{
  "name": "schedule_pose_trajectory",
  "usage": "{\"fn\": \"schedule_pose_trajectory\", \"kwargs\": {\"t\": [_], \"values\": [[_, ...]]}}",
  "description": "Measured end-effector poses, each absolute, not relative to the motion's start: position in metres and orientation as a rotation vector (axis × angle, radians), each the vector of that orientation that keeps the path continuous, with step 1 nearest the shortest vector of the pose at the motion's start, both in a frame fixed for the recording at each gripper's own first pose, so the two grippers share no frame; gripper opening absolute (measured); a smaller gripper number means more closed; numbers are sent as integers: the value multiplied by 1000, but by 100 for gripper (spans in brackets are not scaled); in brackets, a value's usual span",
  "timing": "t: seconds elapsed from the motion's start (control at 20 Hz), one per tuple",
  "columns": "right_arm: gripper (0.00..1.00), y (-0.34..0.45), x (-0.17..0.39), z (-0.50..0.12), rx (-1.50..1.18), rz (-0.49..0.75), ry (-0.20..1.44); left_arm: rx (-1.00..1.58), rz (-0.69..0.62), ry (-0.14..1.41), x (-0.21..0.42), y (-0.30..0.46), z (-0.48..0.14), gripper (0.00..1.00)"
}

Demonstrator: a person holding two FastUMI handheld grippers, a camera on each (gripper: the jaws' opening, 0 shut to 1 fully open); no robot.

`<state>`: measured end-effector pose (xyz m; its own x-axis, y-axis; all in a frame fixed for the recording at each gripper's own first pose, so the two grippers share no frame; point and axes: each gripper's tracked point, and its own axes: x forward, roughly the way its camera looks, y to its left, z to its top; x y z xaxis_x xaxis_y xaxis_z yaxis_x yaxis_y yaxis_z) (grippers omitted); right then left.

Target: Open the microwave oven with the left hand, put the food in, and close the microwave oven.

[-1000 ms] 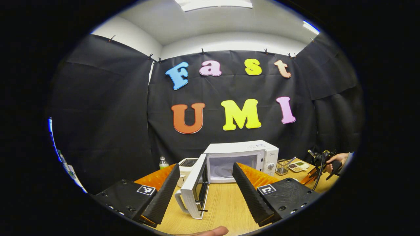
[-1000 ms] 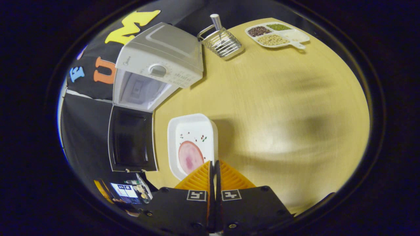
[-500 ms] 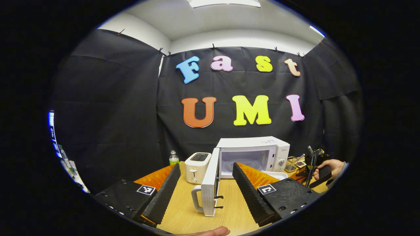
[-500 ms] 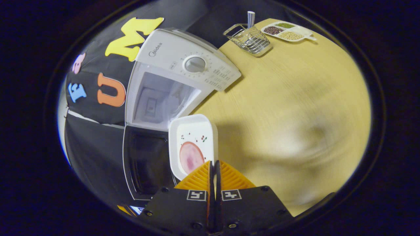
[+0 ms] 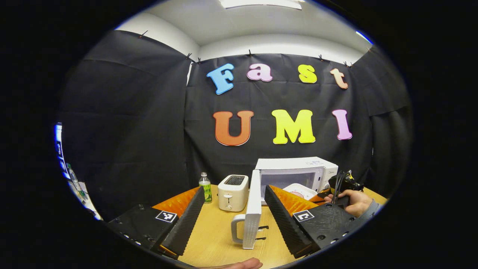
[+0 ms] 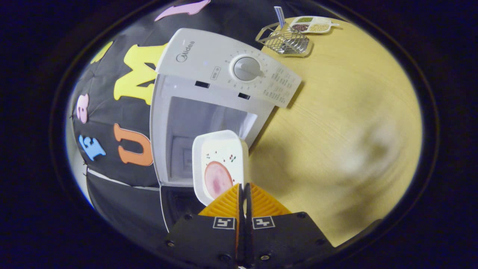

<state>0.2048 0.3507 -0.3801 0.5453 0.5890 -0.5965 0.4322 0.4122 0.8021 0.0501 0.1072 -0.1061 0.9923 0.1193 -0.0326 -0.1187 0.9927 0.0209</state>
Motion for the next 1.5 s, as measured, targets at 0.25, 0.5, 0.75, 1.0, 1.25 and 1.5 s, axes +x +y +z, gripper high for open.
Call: {"fn": "schedule_pose_trajectory", "kwargs": {"t": [0.25, 0.5, 0.75, 1.0, 1.25, 1.5], "values": [[4, 387, 255, -391, 1323, -17, 884, 7, 122, 39, 60, 114, -104, 96], [0, 413, 308, -402, 1342, -78, 703, 16, 113, 64, 70, 120, -113, 97], [4, 410, 353, -421, 1282, -173, 537, 27, 123, 96, 78, 128, -125, 96], [5, 425, 363, -437, 1236, -152, 552, 29, 129, 130, 88, 131, -136, 97], [10, 428, 365, -437, 1204, -138, 518, 18, 115, 124, 86, 129, -133, 97], [18, 429, 361, -435, 1061, -94, 514, -41, 104, 122, 75, 127, -127, 97]]}}
